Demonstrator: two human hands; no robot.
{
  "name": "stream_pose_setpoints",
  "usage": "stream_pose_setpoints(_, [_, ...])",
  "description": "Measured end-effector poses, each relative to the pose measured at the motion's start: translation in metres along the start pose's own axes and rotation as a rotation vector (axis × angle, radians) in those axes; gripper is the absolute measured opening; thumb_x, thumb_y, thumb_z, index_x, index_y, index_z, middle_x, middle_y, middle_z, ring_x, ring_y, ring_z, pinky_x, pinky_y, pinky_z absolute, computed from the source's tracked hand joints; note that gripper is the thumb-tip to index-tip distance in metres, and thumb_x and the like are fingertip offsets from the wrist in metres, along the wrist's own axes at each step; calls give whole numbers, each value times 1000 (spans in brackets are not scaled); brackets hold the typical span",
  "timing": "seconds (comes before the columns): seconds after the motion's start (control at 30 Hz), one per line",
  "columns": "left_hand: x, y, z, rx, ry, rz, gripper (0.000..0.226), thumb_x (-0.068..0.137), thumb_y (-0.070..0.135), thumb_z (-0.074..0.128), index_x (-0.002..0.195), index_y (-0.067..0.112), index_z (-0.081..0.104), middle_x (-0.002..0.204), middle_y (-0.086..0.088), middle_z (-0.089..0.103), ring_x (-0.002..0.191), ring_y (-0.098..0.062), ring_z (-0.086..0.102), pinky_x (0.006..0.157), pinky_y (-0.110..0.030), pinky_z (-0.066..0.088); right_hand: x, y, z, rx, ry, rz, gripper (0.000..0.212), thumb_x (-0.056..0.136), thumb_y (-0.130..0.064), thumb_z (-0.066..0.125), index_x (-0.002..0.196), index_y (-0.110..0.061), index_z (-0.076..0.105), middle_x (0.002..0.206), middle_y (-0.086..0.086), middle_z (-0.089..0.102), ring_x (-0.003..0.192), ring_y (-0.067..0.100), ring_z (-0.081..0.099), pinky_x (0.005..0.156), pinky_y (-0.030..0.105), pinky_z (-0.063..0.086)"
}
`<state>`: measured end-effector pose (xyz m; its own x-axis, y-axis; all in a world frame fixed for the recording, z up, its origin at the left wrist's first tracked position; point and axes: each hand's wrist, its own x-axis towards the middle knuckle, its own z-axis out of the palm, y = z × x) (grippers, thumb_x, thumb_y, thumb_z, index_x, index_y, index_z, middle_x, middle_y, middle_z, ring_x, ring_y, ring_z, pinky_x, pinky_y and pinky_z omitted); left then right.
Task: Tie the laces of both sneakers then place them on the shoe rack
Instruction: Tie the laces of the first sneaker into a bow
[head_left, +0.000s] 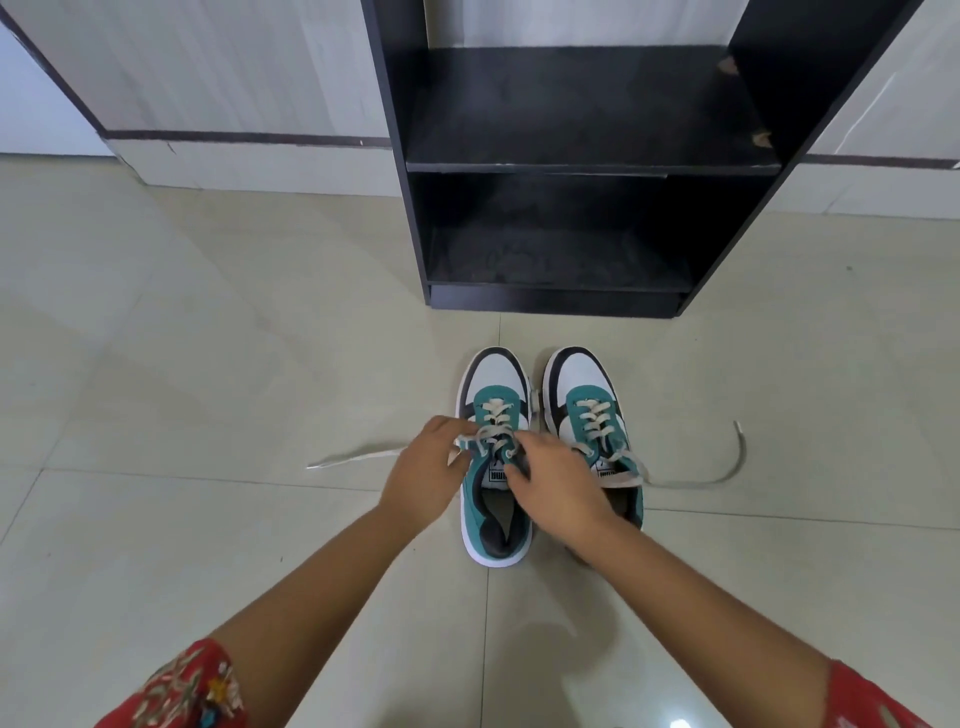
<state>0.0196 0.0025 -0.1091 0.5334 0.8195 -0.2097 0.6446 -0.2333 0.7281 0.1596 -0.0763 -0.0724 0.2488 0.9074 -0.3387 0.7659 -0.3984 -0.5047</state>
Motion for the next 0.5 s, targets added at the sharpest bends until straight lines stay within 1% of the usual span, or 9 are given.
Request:
stream_pose_setpoints(0.07, [2, 0, -2, 9, 59, -25, 14, 88, 16, 59, 100, 18, 66, 104, -2, 63, 87, -17, 62, 81, -34, 51, 1, 3, 9, -12, 57, 11, 41, 91, -31, 52, 129, -15, 47, 120, 10, 59, 106, 28, 60, 91, 41, 50])
stream_pose_setpoints(0.1, [1, -1, -4, 9, 88, -27, 10, 87, 18, 60, 93, 19, 68, 98, -1, 65, 83, -15, 62, 79, -35, 52, 1, 5, 8, 36, 96, 21, 40, 89, -30, 55, 126, -17, 51, 115, 8, 63, 102, 26, 62, 90, 41, 51])
stream_pose_setpoints(0.17, [0, -4, -7, -4, 144, -17, 7, 87, 23, 61, 88, 23, 68, 92, 3, 65, 77, -13, 62, 74, -34, 53, -1, 10, 4, 153, 151, 40, 27, 86, -26, 61, 112, -18, 62, 97, 2, 70, 86, 19, 66, 83, 39, 54])
stream_pose_setpoints(0.23, [-4, -8, -10, -4, 211, -20, 8, 88, 26, 60, 88, 26, 67, 89, 6, 63, 73, -12, 61, 69, -33, 52, -4, 17, -2, 196, 175, 54, 14, 87, -24, 61, 97, -18, 69, 85, -5, 72, 74, 11, 64, 74, 33, 55])
stream_pose_setpoints(0.3, [-7, -12, -15, -36, 298, -41, 7, 89, 26, 58, 87, 26, 66, 89, 8, 61, 73, -12, 60, 66, -32, 50, -6, 21, -13, 280, 191, 98, 11, 86, -20, 58, 83, -19, 68, 75, -9, 68, 67, 7, 59, 63, 23, 48])
stream_pose_setpoints(0.33, [-8, -14, -16, -67, 333, -66, 7, 89, 24, 58, 86, 25, 65, 88, 8, 61, 74, -11, 59, 66, -32, 49, -7, 23, -17, 391, 191, 132, 12, 85, -17, 57, 77, -15, 66, 72, -6, 65, 66, 9, 57, 62, 22, 44])
stream_pose_setpoints(0.37, [-10, -15, -16, -82, 352, -90, 7, 89, 23, 58, 86, 23, 64, 88, 8, 61, 74, -11, 58, 65, -32, 48, -6, 24, -19, 537, 171, 154, 13, 84, -12, 56, 73, -10, 62, 74, 0, 62, 68, 12, 55, 64, 24, 42])
stream_pose_setpoints(0.43, [-13, -16, -13, -43, 343, -115, 6, 89, 22, 58, 85, 21, 63, 87, 7, 60, 72, -12, 57, 63, -31, 46, -4, 23, -16, 827, 73, 181, 16, 82, -3, 52, 67, -6, 57, 85, 8, 56, 74, 14, 52, 70, 26, 41])
stream_pose_setpoints(0.5, [-14, -18, -10, 9, 328, -118, 7, 89, 21, 57, 85, 20, 61, 87, 8, 58, 71, -15, 56, 58, -28, 43, 0, 23, -9, 1062, -14, 237, 18, 82, 1, 46, 73, -7, 60, 84, 8, 57, 71, 15, 54, 64, 26, 44])
